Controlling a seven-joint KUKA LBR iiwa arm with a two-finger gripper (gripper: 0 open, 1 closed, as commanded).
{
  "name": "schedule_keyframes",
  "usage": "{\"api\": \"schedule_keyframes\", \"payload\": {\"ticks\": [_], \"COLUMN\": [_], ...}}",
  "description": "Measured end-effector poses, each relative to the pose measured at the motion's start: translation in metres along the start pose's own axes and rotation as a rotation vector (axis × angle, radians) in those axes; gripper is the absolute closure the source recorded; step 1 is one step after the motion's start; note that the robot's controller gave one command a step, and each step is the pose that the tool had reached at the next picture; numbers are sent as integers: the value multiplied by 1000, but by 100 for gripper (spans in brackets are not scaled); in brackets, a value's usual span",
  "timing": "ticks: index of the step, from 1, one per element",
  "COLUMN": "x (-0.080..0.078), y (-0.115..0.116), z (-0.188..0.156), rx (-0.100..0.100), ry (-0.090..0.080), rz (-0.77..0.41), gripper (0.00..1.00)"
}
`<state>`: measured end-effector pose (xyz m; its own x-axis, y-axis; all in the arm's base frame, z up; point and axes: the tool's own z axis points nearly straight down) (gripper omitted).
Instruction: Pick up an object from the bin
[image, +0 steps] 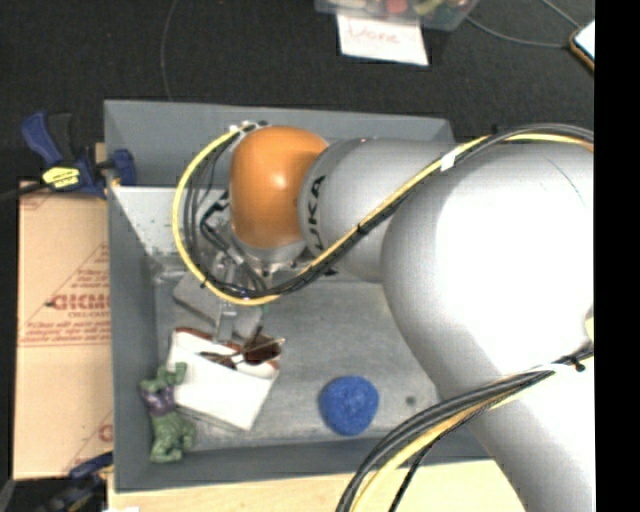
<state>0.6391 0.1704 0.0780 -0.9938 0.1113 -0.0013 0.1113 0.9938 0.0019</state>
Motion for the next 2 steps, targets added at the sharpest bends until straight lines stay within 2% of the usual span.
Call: {"api": "schedule_keyframes", "payload": {"ticks": [1,2], "x": [11,21], "y": [-5,-1], "z": [6,6], "rx": [-8,-4], "ry": [-21,-6], "rz": [109,145], "gripper": [0,100]}}
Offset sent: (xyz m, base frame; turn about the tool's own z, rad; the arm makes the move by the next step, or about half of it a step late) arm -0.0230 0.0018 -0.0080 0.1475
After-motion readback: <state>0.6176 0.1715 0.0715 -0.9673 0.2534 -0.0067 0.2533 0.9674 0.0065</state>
